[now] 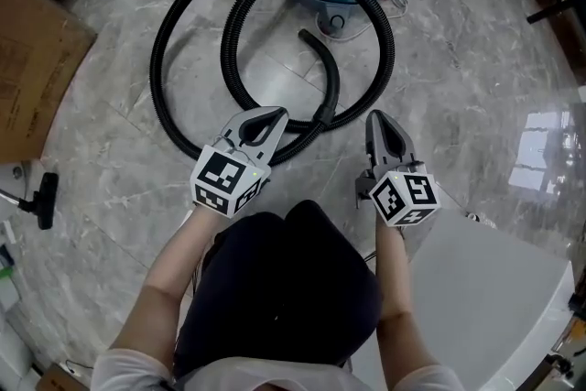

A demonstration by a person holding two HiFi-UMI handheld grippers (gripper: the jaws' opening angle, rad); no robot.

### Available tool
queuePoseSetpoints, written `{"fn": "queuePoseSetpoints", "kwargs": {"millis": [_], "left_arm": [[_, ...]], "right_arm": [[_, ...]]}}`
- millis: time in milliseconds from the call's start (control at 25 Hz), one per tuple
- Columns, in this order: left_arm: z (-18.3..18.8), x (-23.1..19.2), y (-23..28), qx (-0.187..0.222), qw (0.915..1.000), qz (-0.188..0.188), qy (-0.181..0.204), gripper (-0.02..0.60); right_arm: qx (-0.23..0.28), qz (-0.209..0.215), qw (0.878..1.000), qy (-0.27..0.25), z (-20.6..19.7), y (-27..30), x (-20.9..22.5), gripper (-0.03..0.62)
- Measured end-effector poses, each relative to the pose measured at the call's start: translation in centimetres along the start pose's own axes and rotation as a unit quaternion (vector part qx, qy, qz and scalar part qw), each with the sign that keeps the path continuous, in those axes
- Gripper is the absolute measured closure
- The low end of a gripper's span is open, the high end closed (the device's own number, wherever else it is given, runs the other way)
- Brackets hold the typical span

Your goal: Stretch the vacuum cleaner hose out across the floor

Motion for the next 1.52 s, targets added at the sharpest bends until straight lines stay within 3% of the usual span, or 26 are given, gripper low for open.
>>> {"fn": "queuePoseSetpoints", "kwargs": {"millis": [520, 720, 880, 920, 960, 1080, 1120, 1240, 1520], "left_arm": [[-7.1, -1.2, 7.1, -0.016, 0.9993, -0.027, 0.021, 0.572], [-9.2, -1.6, 10.0, -0.038, 0.9986, -0.036, 0.004, 0.572], [-10.2, -1.5, 11.3, -0.069, 0.9964, -0.050, 0.003, 0.565], [-10.5, -1.3, 11.6, -0.077, 0.9953, -0.059, 0.000, 0.526], [-10.8, -1.0, 11.9, -0.088, 0.9935, -0.072, -0.005, 0.447], [-12.0, 0.1, 12.6, -0.126, 0.9845, -0.119, -0.024, 0.265], [-12.4, 0.4, 12.8, -0.137, 0.9819, -0.129, -0.024, 0.242], [-13.4, 1.1, 13.3, -0.155, 0.9775, -0.142, -0.010, 0.222], [-14.7, 1.8, 14.5, -0.171, 0.9730, -0.154, -0.017, 0.221]], "right_arm": [[-0.075, -0.007, 0.997, -0.009, -8.5, 7.5, 3.6, 0.580], [-0.114, -0.011, 0.993, 0.023, -11.1, 10.1, 5.2, 0.579], [-0.146, -0.001, 0.989, 0.018, -11.6, 11.8, 5.7, 0.570], [-0.157, 0.004, 0.988, 0.015, -11.7, 12.3, 5.8, 0.562], [-0.168, 0.009, 0.986, 0.014, -11.9, 12.7, 5.9, 0.542], [-0.200, 0.023, 0.979, 0.036, -12.5, 14.0, 6.3, 0.405], [-0.208, 0.029, 0.976, 0.049, -12.8, 14.3, 6.3, 0.373], [-0.229, 0.040, 0.969, 0.085, -13.6, 15.7, 6.4, 0.349], [-0.284, 0.006, 0.957, 0.067, -15.4, 18.3, 5.5, 0.347]]}}
Point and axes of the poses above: the fingertips, and each gripper's own axes: y forward along the fingers, x to its right, z out of its top, the point moved 4 cm from there along -y, backward along the fingers, and after that the axes turned 8 degrees about -x, right-handed, at the moved point
